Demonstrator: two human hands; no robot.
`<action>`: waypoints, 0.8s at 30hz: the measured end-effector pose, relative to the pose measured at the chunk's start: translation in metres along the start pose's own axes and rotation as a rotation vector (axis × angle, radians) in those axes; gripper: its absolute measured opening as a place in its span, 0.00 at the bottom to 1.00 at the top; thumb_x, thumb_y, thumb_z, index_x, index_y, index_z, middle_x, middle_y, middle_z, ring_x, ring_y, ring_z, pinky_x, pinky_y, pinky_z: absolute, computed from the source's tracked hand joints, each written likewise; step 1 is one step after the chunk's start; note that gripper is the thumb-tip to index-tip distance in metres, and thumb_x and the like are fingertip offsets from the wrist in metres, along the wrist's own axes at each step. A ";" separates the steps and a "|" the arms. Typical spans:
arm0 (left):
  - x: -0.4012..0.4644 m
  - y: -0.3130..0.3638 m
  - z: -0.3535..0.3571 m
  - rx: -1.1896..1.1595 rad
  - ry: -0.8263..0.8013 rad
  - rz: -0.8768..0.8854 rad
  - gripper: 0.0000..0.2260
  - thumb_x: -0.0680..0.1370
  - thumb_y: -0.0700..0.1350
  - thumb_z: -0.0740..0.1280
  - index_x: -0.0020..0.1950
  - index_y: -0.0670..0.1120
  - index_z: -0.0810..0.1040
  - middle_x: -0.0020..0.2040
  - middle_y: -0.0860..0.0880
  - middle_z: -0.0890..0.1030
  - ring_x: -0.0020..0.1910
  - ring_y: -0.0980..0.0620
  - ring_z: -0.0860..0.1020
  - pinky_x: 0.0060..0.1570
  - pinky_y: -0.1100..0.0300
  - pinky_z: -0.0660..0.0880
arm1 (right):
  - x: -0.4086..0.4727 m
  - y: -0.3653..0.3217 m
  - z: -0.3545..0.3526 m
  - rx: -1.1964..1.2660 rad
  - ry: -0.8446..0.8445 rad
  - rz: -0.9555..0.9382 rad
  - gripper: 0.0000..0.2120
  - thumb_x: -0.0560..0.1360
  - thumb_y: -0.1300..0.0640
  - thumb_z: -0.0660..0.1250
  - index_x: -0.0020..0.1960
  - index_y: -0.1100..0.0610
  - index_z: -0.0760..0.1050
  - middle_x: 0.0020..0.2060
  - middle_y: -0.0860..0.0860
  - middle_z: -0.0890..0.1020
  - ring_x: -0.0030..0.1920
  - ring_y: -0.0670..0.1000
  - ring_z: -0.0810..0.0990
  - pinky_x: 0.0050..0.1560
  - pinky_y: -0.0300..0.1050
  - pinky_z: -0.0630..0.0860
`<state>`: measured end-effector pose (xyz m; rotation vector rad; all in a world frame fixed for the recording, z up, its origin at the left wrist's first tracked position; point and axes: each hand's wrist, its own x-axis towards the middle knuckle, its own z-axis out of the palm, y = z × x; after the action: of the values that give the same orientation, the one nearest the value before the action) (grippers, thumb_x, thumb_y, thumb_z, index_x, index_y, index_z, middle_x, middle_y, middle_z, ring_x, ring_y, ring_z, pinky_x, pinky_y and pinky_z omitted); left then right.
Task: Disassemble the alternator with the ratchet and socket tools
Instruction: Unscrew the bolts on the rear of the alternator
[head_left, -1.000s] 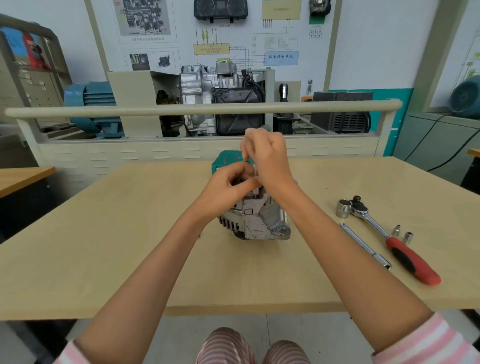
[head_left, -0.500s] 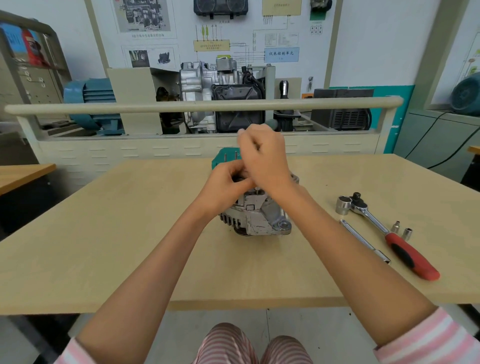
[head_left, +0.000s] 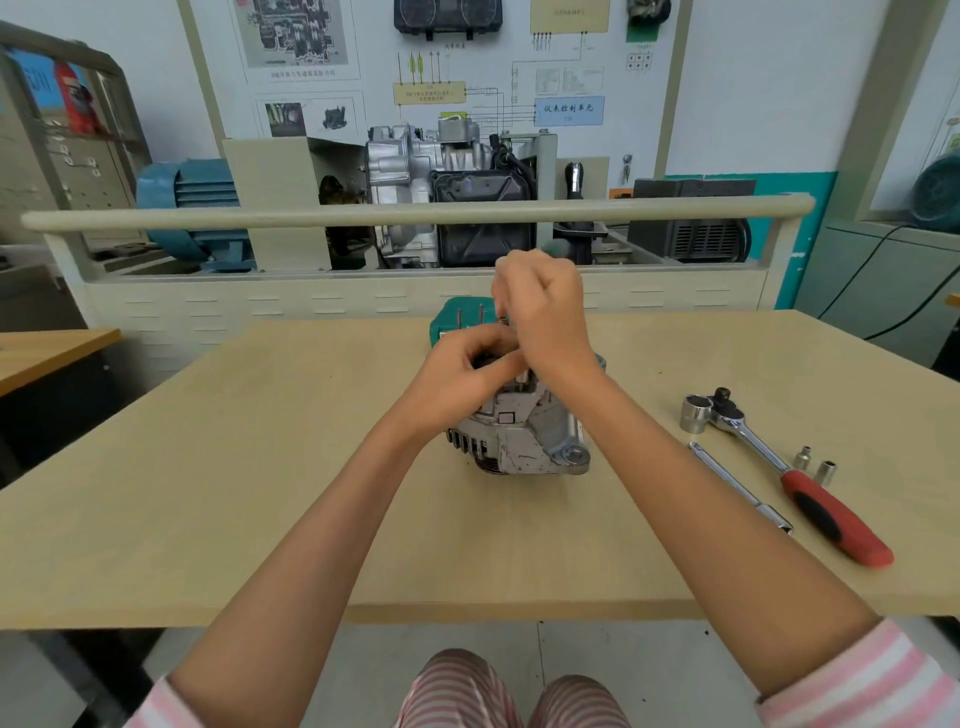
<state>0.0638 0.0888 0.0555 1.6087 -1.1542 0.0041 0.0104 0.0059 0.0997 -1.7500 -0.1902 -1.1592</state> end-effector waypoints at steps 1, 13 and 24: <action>0.001 -0.001 0.000 0.008 0.000 0.008 0.05 0.77 0.38 0.66 0.43 0.36 0.78 0.38 0.35 0.78 0.37 0.50 0.73 0.39 0.61 0.69 | 0.001 -0.001 -0.002 0.122 -0.029 0.056 0.16 0.69 0.60 0.56 0.23 0.55 0.60 0.19 0.50 0.62 0.29 0.54 0.63 0.39 0.45 0.65; 0.003 0.003 0.001 -0.005 0.087 0.022 0.15 0.75 0.31 0.64 0.48 0.53 0.73 0.42 0.54 0.79 0.40 0.65 0.76 0.41 0.65 0.75 | -0.019 0.005 0.010 -1.096 0.132 -0.167 0.15 0.70 0.51 0.55 0.40 0.60 0.76 0.38 0.54 0.75 0.43 0.54 0.69 0.48 0.46 0.59; 0.001 -0.001 -0.003 -0.049 -0.009 -0.010 0.07 0.76 0.38 0.67 0.40 0.47 0.78 0.32 0.57 0.80 0.34 0.62 0.75 0.38 0.70 0.69 | 0.006 0.002 -0.009 0.240 -0.176 0.100 0.19 0.72 0.59 0.54 0.22 0.57 0.64 0.22 0.55 0.66 0.28 0.50 0.66 0.37 0.40 0.68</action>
<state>0.0665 0.0905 0.0564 1.5728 -1.1447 -0.0383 0.0091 -0.0042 0.1034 -1.6278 -0.3307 -0.8723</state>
